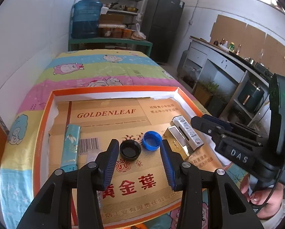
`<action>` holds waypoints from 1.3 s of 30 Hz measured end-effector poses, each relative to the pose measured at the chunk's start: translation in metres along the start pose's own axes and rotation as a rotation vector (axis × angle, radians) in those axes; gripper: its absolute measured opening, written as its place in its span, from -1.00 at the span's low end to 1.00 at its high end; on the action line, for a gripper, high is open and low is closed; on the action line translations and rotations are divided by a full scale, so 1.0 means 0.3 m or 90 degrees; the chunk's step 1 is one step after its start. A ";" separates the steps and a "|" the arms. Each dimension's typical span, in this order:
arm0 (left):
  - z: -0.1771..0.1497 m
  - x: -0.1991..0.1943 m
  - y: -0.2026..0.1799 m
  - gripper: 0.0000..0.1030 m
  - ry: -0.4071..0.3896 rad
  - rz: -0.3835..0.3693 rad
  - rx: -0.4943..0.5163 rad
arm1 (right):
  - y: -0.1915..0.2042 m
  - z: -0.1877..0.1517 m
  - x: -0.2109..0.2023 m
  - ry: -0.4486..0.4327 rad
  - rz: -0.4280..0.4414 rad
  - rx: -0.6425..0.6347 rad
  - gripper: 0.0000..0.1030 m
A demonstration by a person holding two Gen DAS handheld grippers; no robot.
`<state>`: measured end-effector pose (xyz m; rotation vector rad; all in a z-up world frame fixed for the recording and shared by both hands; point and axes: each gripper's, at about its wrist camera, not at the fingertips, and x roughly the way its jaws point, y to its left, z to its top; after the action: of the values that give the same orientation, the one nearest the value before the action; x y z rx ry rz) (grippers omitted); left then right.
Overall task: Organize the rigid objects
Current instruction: 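Lower and release the black cap with the left gripper while the right releases the card box, then withdraw both tools from the tray toward the remaining caps on the quilt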
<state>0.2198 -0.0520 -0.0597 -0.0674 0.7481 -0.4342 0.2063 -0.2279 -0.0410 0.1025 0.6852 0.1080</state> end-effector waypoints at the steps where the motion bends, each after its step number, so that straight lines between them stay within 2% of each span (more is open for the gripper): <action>1: -0.001 -0.004 0.002 -0.10 -0.002 0.001 -0.001 | 0.011 -0.004 -0.002 -0.002 -0.003 -0.008 -0.48; 13: -0.045 -0.074 0.034 -0.10 -0.022 -0.003 -0.034 | 0.088 -0.059 -0.054 -0.021 0.032 -0.047 -0.48; 20: -0.094 -0.111 0.067 -0.10 -0.023 -0.003 -0.074 | 0.133 -0.122 -0.128 -0.002 0.036 -0.051 -0.48; 29: -0.194 -0.277 0.061 -0.10 -0.021 0.007 -0.089 | 0.172 -0.214 -0.278 0.013 0.059 -0.057 -0.48; 39: -0.284 -0.405 0.042 -0.10 -0.017 0.017 -0.072 | 0.190 -0.276 -0.354 0.034 0.069 -0.055 -0.47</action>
<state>0.0882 0.0168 -0.0468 -0.1688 0.7463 -0.3647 0.0683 -0.1808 -0.0309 0.0538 0.7273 0.2446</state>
